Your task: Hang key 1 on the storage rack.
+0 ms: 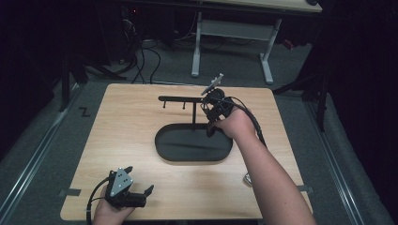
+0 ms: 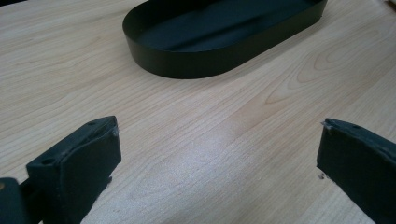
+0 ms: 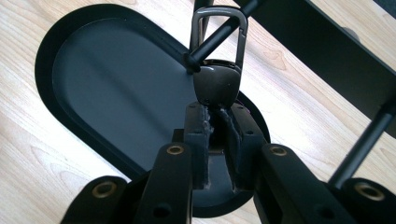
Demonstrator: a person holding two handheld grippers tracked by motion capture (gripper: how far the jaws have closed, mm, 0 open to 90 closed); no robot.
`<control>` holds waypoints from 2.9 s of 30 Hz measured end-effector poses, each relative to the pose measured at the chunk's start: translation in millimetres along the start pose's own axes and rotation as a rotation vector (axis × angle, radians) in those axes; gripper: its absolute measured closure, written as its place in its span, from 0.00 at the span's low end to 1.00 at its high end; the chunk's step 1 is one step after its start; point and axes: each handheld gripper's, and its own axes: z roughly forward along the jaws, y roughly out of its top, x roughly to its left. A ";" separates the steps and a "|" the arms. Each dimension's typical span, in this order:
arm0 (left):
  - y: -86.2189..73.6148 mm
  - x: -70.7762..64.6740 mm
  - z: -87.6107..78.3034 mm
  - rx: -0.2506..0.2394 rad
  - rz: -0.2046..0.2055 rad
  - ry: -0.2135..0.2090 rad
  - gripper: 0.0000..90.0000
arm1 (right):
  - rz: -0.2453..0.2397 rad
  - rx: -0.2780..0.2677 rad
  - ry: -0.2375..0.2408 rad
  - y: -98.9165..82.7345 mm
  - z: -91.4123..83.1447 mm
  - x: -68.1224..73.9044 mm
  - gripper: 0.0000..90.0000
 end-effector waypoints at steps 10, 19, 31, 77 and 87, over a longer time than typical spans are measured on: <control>-0.4 -0.7 1.1 0.000 0.004 -0.001 0.00 | 0.012 -0.002 -0.006 4.1 8.7 -0.5 0.86; -0.1 -1.3 1.9 -0.003 0.007 0.000 0.00 | 0.024 -0.020 0.001 -3.5 1.3 -0.3 0.80; 0.1 -1.8 4.4 0.006 0.005 -0.002 0.00 | 0.024 -0.018 0.043 -37.7 -0.5 5.5 0.68; -0.6 -7.1 9.9 0.029 0.028 -0.023 0.00 | 0.271 -0.017 0.001 -214.0 44.9 -61.1 0.55; -0.8 -8.4 11.5 0.034 0.034 -0.026 0.01 | 0.382 -0.012 0.038 -237.2 45.4 -71.0 0.56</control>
